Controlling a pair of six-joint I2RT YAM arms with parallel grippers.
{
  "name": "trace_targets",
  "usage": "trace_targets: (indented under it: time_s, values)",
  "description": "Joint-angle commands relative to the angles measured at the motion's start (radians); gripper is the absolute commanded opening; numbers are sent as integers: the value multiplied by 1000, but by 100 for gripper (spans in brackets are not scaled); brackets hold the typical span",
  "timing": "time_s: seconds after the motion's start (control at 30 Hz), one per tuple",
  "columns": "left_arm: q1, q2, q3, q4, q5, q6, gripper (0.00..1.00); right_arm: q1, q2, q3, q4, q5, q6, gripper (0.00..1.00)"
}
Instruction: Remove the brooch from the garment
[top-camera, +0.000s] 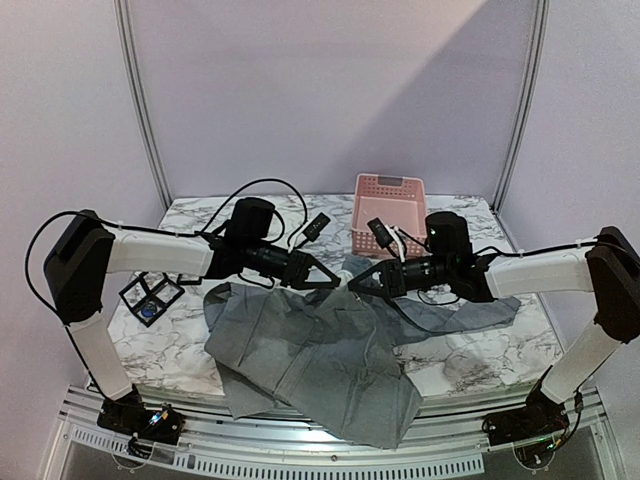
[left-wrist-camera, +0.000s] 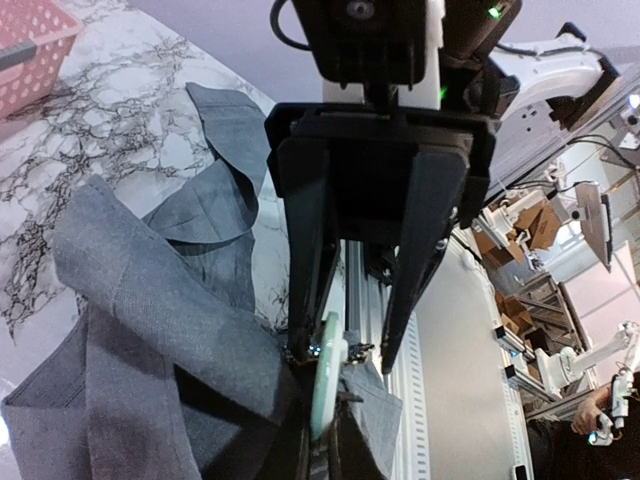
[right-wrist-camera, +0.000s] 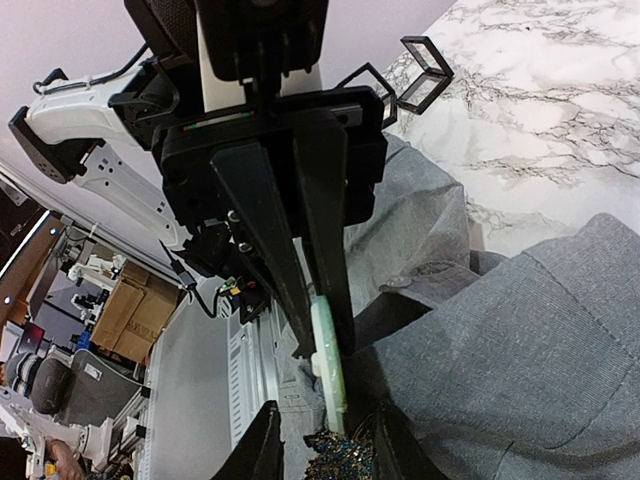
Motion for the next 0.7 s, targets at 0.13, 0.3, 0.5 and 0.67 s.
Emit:
trace_targets:
  time_s: [0.13, 0.3, 0.5, 0.67]
  values:
    - [7, -15, -2, 45, 12, -17, 0, 17, -5, 29, -33, 11, -23, 30]
    - [7, -16, -4, 49, 13, -19, 0, 16, 14, 32, -21, 26, -8, 27]
    - [7, -17, -4, 53, 15, -21, 0, 17, 27, 42, -35, 49, -2, 25]
    - [5, -17, -5, 53, 15, -22, 0, 16, 37, 50, -41, 59, 4, 22]
